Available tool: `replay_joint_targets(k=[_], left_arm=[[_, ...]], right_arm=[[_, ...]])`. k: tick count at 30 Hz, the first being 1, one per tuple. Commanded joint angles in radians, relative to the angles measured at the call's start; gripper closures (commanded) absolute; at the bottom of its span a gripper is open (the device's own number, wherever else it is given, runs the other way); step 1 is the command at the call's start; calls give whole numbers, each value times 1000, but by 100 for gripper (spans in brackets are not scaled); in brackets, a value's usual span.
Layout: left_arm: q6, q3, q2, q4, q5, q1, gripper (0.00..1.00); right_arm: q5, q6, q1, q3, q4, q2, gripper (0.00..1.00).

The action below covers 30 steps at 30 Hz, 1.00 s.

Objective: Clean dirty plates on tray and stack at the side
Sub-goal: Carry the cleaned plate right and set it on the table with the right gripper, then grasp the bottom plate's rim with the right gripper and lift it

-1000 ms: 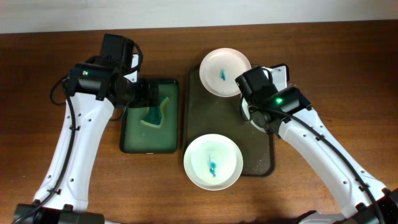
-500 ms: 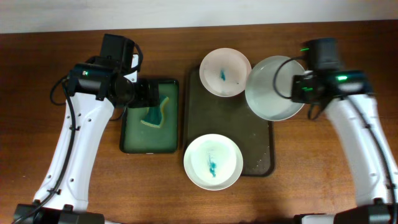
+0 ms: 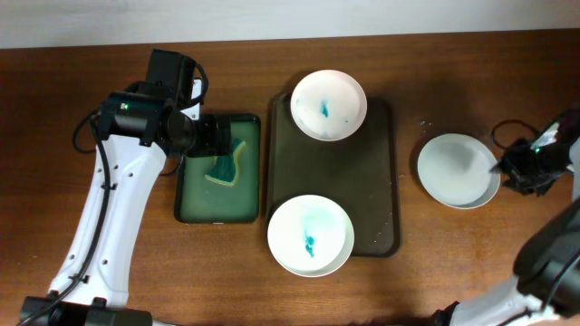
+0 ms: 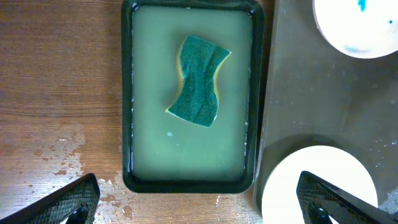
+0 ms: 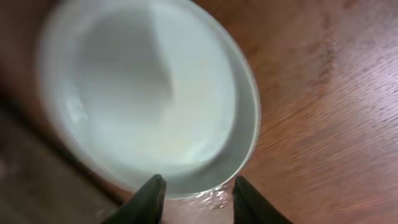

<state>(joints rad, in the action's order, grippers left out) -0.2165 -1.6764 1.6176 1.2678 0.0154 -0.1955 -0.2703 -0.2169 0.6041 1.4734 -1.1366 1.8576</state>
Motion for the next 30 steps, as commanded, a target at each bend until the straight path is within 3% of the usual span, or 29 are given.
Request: replay_joint_targets(k=[1,5,7,9,12,15,16,18,21,24,29,30], left_arm=[[2,-7,-8,-2,7,3,1],[2,-7,-8,-2,7,3,1],[2,-7,-8,-2,7,3,1],[2,-7,-8,-2,7,3,1],[2,-7,-8,-2,7,3,1],[2,-8,-8,-2,7,3,1],[2,-8,-8,-2,7,3,1],[2,-8,-8,-2,7,3,1],[2,-7,-8,-2,7,3,1],[2,-7,-8,-2,7,3,1],[2,-8,-8,-2,7,3,0],[2,-8,-8,-2,7,3,1]], right_arm=[[-127,57,-93,13,-44,-255,60],[-100,162,-436,3,-220,-383,58],[-40,161,-689,-106,-227,-376,58],[-17,161,-871,-290,-90,-375,50],[-18,160,-1028,-547,210,-363,48],[19,107,-1040,-654,409,-288,51],[16,100,-1022,-655,450,-250,58],[10,85,-985,-652,471,-222,82],[13,77,-909,-580,415,-224,96],[14,-8,-815,-483,377,-224,96],[34,-328,-742,-447,359,-224,95],[24,-349,-756,-447,354,-224,78]])
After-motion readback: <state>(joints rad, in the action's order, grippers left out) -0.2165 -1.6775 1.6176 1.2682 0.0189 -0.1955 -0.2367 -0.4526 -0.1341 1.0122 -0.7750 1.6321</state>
